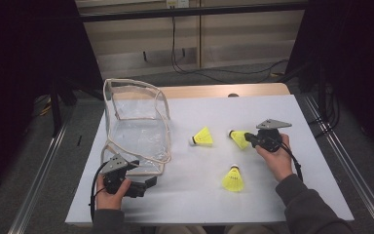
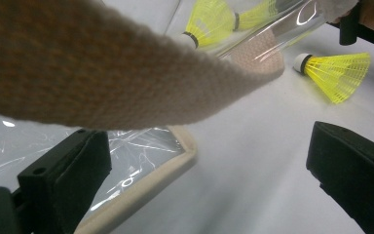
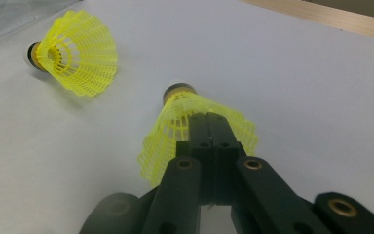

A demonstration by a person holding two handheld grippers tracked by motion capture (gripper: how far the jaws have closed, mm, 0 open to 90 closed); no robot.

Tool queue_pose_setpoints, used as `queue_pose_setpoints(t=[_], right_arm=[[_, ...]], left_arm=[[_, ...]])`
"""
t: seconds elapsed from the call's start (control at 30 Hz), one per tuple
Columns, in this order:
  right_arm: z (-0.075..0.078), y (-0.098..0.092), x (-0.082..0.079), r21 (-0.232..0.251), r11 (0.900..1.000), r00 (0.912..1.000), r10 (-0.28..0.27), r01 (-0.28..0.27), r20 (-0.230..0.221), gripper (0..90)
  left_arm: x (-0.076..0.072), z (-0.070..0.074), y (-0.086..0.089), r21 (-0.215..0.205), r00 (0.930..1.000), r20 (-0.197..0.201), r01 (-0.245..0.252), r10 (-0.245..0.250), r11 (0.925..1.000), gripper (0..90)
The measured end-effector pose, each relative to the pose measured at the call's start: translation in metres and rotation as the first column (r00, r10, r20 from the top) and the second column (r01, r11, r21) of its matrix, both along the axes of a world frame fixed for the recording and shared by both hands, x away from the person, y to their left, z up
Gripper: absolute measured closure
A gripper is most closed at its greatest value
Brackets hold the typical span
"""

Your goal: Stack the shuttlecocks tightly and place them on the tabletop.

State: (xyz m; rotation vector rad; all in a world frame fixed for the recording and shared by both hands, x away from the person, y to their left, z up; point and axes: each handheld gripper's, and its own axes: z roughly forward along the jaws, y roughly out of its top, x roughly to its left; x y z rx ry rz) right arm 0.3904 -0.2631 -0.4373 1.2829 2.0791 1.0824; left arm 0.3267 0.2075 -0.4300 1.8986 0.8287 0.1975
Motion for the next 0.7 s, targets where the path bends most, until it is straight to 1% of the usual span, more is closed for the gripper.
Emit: queue_pose_setpoints(t=[0.47, 0.7], right_arm=[[-0.0033, -0.0019, 0.0003, -0.008, 1.0, 0.9999, -0.007, 0.007, -0.009, 90.0], [-0.0038, -0.0041, -0.0022, 0.001, 1.0, 0.9999, -0.011, 0.011, -0.013, 90.0]], left_arm=[[0.0, 0.0001, 0.0, -0.001, 1.0, -0.001, -0.001, 0.001, 1.0, 2.4], [-0.0001, 0.0002, -0.0001, 0.0, 1.0, -0.001, -0.001, 0.001, 1.0, 2.4]])
